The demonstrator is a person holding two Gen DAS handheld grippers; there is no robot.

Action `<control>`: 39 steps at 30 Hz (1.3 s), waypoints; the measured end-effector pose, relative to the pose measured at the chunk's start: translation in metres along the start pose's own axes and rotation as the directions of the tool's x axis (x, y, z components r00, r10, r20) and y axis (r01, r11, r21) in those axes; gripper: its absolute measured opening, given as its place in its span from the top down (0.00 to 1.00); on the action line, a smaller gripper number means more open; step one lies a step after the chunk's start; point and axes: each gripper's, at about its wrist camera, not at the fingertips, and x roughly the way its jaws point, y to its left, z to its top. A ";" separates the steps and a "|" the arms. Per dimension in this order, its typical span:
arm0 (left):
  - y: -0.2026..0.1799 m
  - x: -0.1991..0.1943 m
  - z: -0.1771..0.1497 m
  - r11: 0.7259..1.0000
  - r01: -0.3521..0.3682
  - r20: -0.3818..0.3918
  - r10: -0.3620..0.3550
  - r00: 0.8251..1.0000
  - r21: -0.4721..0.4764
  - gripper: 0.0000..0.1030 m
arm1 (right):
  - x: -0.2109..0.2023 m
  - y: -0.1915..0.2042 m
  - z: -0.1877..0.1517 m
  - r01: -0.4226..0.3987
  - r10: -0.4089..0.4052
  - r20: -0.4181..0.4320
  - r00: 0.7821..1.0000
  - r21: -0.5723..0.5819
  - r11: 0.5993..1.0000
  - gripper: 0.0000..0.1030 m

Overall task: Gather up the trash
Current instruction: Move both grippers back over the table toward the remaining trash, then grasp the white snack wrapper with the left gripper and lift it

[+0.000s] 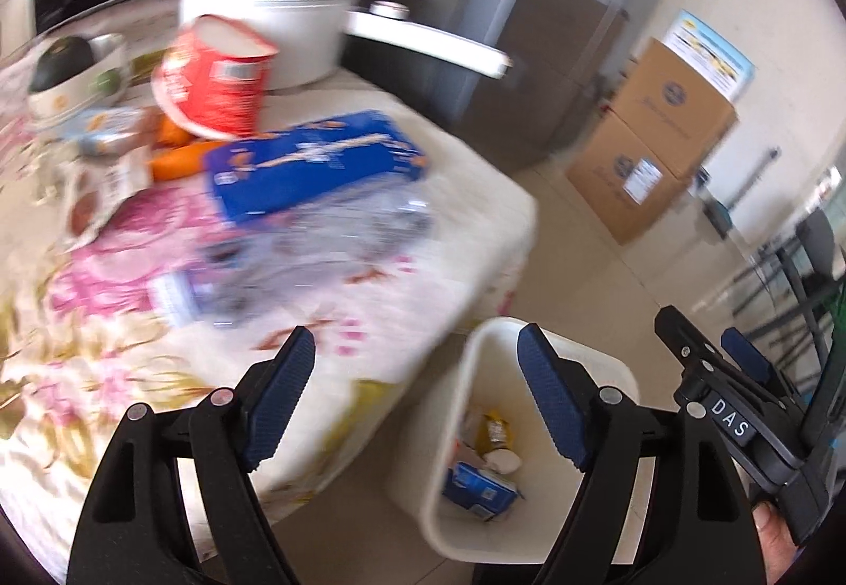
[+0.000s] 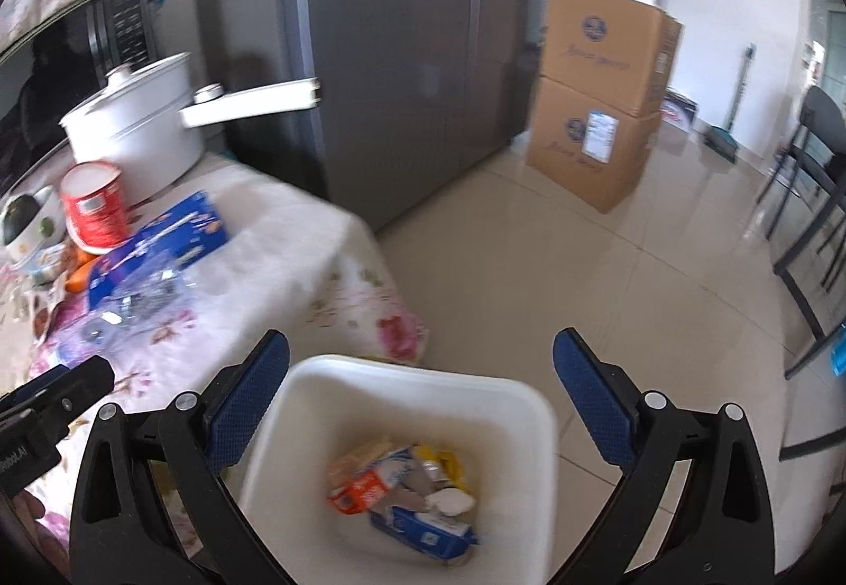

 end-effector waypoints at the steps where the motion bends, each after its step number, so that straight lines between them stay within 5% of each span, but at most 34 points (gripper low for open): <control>1: 0.009 -0.003 0.001 1.000 -0.010 0.002 0.010 1.000 -0.019 0.25 | 0.001 0.009 0.001 -0.014 0.014 -0.005 1.000 -0.011 1.000 0.07; 11: 0.100 -0.032 0.004 0.975 -0.094 0.024 0.101 0.995 -0.202 0.25 | 0.002 0.093 0.001 -0.140 0.138 -0.026 0.990 -0.104 0.985 0.07; 20: 0.185 -0.034 0.016 0.923 -0.213 0.047 0.240 0.970 -0.321 0.25 | -0.006 0.152 0.002 -0.225 0.225 -0.022 0.974 -0.181 0.957 0.07; 29: 0.231 0.002 0.041 0.904 -0.284 0.049 0.315 0.948 -0.319 0.25 | -0.010 0.188 0.002 -0.263 0.269 -0.002 0.963 -0.225 0.938 0.07; 36: 0.250 0.039 0.056 0.905 -0.273 0.040 0.302 0.952 -0.325 0.26 | -0.010 0.196 0.003 -0.266 0.272 -0.008 0.962 -0.240 0.934 0.07; 38: 0.248 0.044 0.059 0.907 -0.289 0.061 0.322 0.945 -0.305 0.32 | -0.009 0.196 0.003 -0.269 0.273 -0.014 0.962 -0.239 0.933 0.07; 39: 0.246 0.044 0.059 0.910 -0.291 0.066 0.323 0.944 -0.295 0.43 | -0.009 0.197 0.003 -0.269 0.274 -0.016 0.962 -0.241 0.932 0.07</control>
